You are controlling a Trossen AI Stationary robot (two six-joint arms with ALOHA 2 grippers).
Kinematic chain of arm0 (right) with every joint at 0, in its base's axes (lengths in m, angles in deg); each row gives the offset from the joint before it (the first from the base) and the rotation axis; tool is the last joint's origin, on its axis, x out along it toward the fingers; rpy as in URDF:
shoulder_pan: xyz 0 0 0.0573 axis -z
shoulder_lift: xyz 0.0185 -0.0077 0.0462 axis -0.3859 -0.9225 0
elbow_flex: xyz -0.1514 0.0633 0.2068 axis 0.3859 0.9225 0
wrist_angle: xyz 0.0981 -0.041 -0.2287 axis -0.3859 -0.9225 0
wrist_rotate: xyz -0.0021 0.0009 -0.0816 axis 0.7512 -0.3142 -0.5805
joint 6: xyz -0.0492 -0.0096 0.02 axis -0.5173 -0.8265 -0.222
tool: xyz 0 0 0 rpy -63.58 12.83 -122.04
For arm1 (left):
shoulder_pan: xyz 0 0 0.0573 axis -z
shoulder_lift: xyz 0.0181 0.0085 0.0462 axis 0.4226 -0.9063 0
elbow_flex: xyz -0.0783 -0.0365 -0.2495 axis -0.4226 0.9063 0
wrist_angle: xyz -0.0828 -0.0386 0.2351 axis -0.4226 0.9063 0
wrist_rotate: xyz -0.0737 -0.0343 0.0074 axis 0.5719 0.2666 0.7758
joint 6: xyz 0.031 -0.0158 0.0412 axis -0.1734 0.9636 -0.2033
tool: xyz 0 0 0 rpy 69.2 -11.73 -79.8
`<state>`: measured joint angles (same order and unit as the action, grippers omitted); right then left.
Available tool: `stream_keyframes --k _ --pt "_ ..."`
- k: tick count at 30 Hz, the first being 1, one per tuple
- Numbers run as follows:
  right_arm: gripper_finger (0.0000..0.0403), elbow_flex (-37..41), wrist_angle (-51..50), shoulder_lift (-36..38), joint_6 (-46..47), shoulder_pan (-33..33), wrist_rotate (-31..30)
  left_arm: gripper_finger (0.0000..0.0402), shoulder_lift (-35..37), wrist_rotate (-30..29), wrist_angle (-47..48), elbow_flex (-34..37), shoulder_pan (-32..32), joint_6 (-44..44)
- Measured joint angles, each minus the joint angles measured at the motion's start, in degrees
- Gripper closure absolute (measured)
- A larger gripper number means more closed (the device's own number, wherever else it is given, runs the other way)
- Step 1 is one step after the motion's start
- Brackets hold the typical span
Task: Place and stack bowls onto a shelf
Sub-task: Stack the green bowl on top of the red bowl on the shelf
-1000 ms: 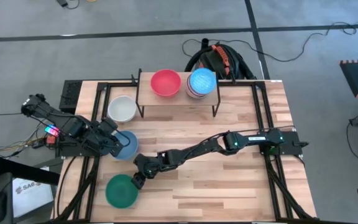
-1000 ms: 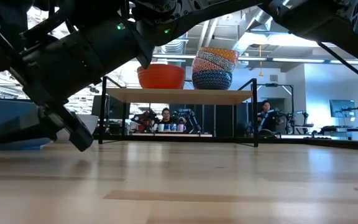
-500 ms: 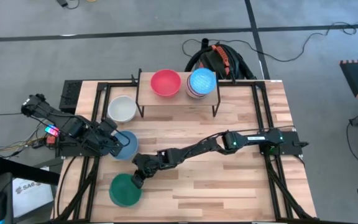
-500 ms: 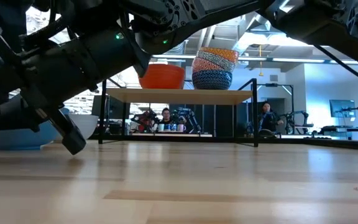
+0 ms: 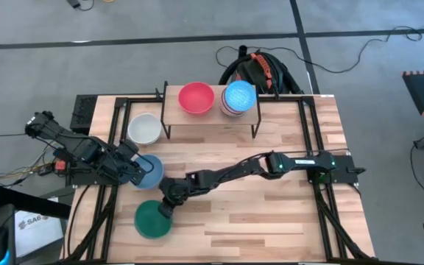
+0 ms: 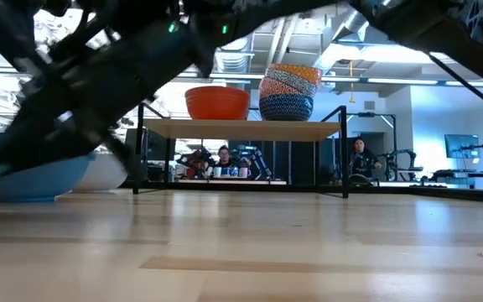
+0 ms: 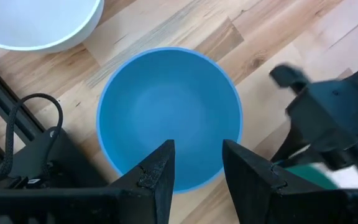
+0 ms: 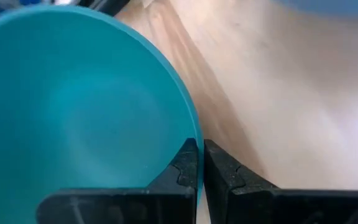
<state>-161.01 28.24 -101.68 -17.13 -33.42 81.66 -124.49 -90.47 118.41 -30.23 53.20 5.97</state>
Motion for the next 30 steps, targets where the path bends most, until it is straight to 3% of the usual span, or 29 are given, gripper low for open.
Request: stream_keyframes --k 14,24,30 --pt "0.0374 -0.01 -23.58 15.55 -20.70 6.13 -1.95 0.0283 1.00 -1.33 0.13 -0.34 0.02 0.98" --pt "0.0374 -0.05 -33.07 26.11 -35.60 11.98 -1.76 0.0283 5.40 -14.12 -1.60 -2.71 0.00 1.63" --pt "0.0374 -0.03 -34.71 30.03 -44.99 15.56 -7.11 0.0283 6.57 -20.32 -2.43 -2.71 -0.82 3.27"
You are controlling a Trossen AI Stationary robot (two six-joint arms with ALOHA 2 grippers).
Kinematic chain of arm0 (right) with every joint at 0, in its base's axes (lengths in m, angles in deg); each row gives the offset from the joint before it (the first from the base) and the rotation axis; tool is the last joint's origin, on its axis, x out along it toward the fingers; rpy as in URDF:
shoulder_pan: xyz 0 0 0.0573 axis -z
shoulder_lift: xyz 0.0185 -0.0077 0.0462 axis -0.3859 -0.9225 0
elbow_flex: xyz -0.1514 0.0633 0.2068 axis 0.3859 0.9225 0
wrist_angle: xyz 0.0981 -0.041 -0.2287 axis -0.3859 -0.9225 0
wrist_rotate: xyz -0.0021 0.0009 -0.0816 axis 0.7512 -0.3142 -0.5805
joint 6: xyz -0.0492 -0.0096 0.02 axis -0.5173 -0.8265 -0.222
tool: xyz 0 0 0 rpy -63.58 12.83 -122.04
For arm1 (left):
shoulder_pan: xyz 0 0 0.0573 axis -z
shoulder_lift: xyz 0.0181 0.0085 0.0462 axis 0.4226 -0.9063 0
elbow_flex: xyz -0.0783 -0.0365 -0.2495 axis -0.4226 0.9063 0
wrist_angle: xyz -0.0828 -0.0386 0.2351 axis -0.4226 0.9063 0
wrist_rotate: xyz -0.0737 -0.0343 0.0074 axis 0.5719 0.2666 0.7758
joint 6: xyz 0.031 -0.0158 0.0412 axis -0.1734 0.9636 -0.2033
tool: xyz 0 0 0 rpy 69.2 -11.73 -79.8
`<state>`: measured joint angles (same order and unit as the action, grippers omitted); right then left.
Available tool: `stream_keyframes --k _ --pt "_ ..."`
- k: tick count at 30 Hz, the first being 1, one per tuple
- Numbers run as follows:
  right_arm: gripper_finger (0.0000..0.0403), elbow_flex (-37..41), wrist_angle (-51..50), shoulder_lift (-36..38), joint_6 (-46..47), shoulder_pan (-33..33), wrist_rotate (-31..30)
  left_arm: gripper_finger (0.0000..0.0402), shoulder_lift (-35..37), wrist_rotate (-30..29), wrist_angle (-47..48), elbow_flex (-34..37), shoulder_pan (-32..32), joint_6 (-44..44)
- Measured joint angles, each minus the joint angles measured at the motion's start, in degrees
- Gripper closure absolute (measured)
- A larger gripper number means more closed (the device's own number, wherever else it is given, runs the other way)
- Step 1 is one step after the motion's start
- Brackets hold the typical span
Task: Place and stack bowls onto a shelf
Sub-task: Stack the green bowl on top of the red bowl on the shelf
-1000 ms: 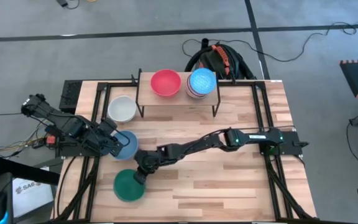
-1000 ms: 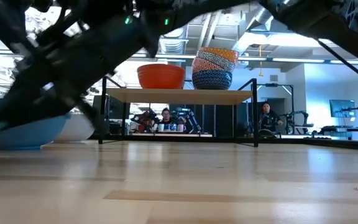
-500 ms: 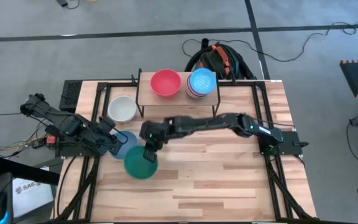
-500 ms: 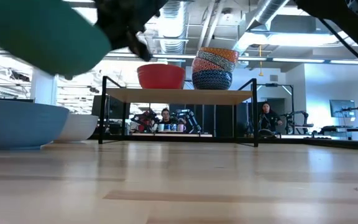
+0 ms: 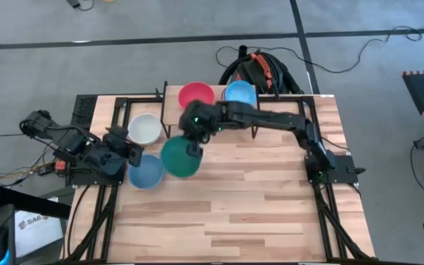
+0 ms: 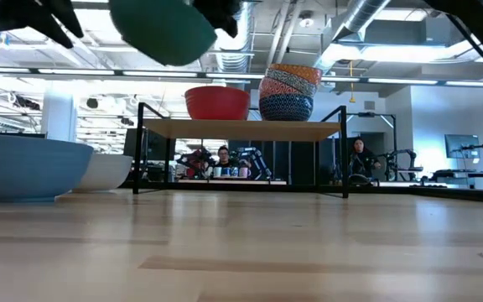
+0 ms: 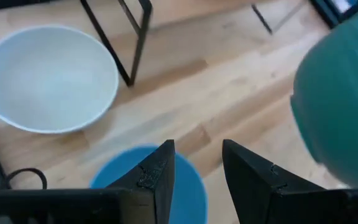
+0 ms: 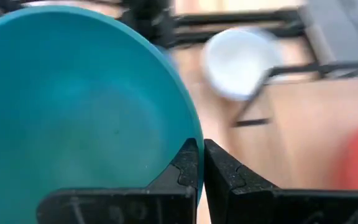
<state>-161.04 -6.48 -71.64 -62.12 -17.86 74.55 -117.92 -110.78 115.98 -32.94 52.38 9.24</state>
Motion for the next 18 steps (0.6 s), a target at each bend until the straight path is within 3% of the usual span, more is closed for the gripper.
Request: stream_keyframes --k 5,18 --pt "0.0374 0.00 0.73 1.95 -7.54 5.05 -4.98 0.0283 0.64 -3.13 -0.07 0.00 -2.57 1.67" --pt "0.0374 -0.02 4.13 5.36 -14.95 21.42 -5.06 0.0283 -1.88 -5.82 -0.64 0.00 -8.21 5.28"
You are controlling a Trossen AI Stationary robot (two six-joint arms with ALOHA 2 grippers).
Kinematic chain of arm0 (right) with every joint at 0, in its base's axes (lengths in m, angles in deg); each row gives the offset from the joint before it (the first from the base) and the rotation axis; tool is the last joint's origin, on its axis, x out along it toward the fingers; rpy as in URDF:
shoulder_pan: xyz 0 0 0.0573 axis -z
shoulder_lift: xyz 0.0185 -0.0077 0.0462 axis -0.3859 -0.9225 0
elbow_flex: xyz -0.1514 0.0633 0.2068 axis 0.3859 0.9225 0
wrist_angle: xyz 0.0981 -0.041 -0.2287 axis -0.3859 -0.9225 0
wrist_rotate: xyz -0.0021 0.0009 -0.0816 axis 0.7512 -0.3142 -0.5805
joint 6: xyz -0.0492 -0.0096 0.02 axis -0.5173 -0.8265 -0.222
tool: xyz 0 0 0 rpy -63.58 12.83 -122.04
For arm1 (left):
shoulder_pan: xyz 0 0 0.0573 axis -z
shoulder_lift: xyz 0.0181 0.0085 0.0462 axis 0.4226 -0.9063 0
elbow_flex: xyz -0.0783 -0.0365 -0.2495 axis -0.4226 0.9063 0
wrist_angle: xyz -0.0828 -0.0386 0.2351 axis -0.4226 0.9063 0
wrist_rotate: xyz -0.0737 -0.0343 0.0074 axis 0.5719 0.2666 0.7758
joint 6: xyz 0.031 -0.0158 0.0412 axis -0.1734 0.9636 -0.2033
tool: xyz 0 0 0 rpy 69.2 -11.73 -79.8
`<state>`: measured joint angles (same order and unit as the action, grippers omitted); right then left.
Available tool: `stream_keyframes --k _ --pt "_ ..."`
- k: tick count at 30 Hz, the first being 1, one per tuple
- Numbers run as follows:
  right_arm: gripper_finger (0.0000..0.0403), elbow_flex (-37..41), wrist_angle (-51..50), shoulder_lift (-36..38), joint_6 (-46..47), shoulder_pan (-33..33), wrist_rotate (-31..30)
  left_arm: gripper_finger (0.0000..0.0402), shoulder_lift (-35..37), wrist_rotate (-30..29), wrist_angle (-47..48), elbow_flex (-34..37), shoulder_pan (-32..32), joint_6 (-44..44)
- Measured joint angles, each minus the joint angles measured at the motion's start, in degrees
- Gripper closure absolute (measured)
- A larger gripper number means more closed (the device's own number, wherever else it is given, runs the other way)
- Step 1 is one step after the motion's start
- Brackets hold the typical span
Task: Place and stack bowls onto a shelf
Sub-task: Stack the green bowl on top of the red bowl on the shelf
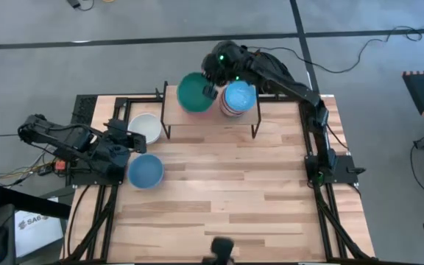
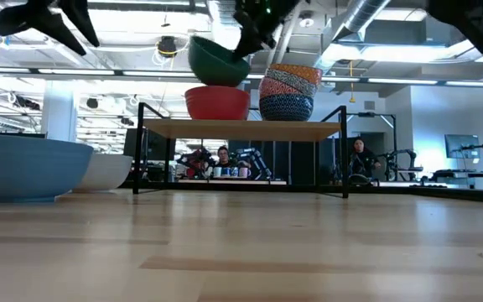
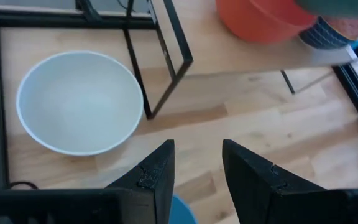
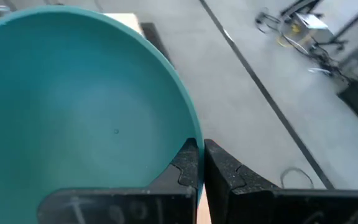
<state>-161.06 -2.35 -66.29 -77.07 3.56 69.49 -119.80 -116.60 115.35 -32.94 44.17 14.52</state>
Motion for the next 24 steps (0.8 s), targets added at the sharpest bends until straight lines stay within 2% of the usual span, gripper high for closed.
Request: stream_keyframes --k 5,9,17,24 --pt "0.0374 0.05 1.19 -0.57 -1.47 4.29 0.16 0.0283 -2.94 -1.68 -0.04 0.00 -1.46 2.00" --pt "0.0374 0.07 1.29 -0.57 -1.55 6.03 4.02 0.0283 -4.70 -1.33 -0.54 0.00 -3.07 2.21" --pt "0.0374 0.07 0.31 -0.57 -2.90 6.10 8.66 0.0283 -5.08 0.08 -6.04 0.00 -4.94 -1.45" --pt "0.0360 0.10 -0.73 -1.65 -2.76 5.05 9.35 0.0283 -5.59 0.74 -7.94 0.00 -4.93 -1.06"
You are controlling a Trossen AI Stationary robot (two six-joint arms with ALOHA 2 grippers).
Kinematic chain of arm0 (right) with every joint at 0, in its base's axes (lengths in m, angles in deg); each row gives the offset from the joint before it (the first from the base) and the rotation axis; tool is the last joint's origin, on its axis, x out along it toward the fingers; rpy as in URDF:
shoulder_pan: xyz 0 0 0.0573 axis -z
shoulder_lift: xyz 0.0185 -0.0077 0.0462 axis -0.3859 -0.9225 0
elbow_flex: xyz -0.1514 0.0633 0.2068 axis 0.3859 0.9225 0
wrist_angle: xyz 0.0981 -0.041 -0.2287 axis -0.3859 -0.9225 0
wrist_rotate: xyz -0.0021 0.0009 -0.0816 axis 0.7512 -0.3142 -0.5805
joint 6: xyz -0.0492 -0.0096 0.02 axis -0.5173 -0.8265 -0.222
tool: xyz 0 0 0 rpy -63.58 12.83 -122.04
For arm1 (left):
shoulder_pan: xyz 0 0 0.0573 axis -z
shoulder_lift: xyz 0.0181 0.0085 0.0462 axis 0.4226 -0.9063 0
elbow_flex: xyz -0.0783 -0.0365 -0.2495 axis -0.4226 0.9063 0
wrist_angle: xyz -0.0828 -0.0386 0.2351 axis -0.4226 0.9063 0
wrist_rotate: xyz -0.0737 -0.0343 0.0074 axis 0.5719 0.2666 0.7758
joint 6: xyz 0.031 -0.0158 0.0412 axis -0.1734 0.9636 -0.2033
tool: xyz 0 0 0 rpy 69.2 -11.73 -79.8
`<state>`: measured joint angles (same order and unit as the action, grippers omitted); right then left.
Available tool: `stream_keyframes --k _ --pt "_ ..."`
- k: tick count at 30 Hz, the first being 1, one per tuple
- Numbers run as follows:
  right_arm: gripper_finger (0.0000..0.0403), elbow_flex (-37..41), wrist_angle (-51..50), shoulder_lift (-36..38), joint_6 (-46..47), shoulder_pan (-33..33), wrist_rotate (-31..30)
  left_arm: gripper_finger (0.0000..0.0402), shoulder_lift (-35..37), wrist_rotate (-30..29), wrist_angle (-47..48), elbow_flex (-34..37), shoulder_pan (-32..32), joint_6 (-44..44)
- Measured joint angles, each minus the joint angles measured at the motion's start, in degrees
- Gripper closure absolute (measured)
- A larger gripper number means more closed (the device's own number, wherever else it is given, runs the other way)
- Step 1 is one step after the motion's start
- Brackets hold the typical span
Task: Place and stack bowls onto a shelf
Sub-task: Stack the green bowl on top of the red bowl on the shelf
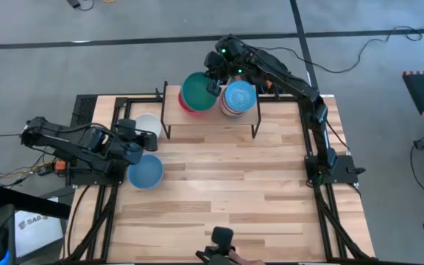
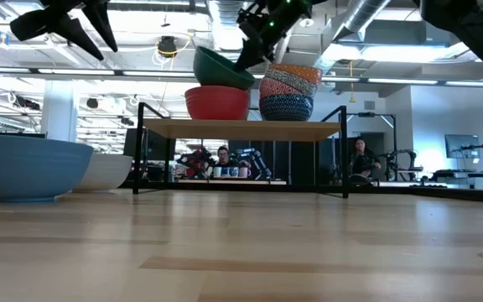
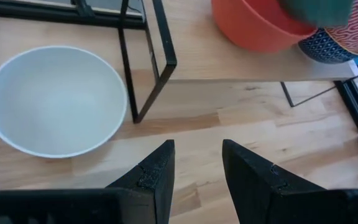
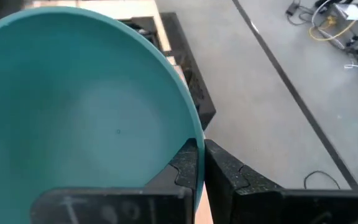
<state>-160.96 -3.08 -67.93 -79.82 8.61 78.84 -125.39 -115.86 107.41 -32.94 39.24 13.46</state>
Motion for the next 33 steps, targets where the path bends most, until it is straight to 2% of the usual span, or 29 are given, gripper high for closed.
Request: stream_keyframes --k 10,26,31,33 --pt "0.0351 0.10 1.84 0.11 -0.16 -0.61 0.13 0.0283 -1.35 2.39 -1.76 0.00 0.07 -0.47" --pt "0.0258 0.10 2.84 0.11 0.98 0.39 1.45 0.0283 -1.74 2.88 -1.81 0.00 0.07 -0.96" --pt "0.0248 -0.03 4.24 -0.83 0.94 0.60 1.74 0.0283 -1.74 2.86 -1.81 0.00 0.07 -0.96" --pt "0.0250 0.12 4.23 -1.78 1.41 0.87 3.63 0.0283 -1.74 2.86 -1.81 0.00 0.07 -0.96"
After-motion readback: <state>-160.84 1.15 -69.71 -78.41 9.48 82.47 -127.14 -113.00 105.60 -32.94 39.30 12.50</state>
